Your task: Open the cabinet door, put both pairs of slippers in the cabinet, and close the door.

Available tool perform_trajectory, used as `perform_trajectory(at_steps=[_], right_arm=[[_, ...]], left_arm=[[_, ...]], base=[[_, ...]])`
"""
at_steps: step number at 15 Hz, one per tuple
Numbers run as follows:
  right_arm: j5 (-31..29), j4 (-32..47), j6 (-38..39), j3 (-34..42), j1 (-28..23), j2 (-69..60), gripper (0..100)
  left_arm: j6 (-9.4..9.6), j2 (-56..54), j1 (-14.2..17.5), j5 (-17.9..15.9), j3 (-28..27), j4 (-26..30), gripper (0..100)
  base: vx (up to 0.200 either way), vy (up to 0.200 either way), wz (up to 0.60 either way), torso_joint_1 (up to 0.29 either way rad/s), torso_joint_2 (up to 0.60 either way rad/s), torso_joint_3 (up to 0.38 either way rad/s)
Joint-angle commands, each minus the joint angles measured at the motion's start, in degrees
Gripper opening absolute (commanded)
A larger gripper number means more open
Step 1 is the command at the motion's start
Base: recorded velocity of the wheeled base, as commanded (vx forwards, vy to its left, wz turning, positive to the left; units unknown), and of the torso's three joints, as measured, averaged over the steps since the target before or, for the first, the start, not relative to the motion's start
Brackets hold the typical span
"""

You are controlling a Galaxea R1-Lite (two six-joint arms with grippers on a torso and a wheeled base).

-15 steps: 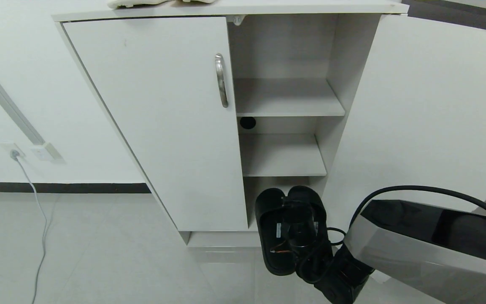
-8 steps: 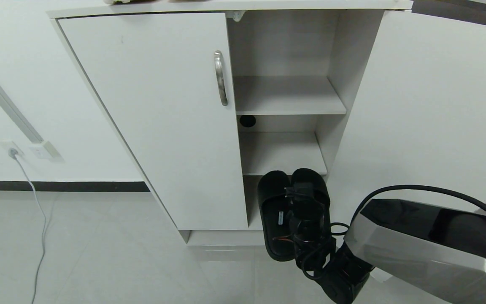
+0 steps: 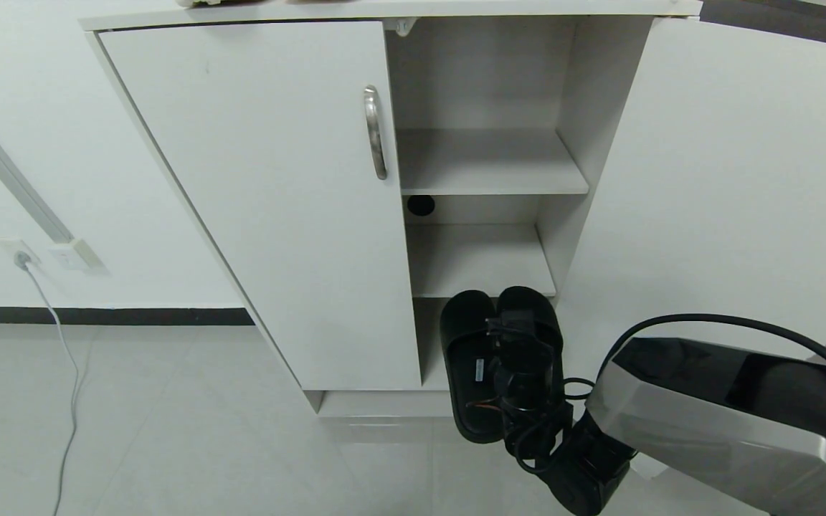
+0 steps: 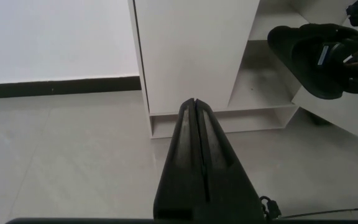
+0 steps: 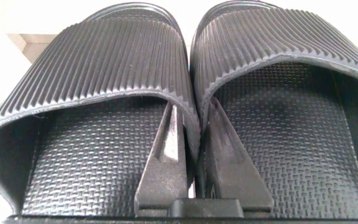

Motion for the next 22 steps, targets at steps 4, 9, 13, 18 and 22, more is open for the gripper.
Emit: perform_trajectory(at_steps=[4, 9, 13, 18, 22], right_arm=[[0.0, 0.0, 0.0, 0.0, 0.0, -0.2, 0], [0.0, 0.0, 0.0, 0.0, 0.0, 0.0, 0], [0.3, 0.3, -0.1, -0.3, 0.0, 0.5, 0], [0.6, 3.1, -1.1, -5.5, -1.6, 2.6, 0], [1.6, 10.0, -1.1, -13.3, -2.9, 4.0, 0]], left_arm=[[0.11, 0.1, 0.0, 0.0, 0.0, 0.0, 0], [0.11, 0.1, 0.0, -0.1, 0.0, 0.0, 0], [0.02, 0.1, 0.0, 0.0, 0.0, 0.0, 0], [0.02, 0.1, 0.0, 0.0, 0.0, 0.0, 0], [0.02, 0.1, 0.0, 0.0, 0.0, 0.0, 0]], base=[[0.150, 0.000, 0.00, 0.001, 0.00, 0.001], [0.200, 0.000, 0.00, 0.004, 0.00, 0.000], [0.100, 0.000, 0.00, 0.000, 0.00, -0.001], [0.000, 0.000, 0.00, 0.000, 0.00, 0.000], [0.000, 0.000, 0.00, 0.000, 0.00, 0.000]])
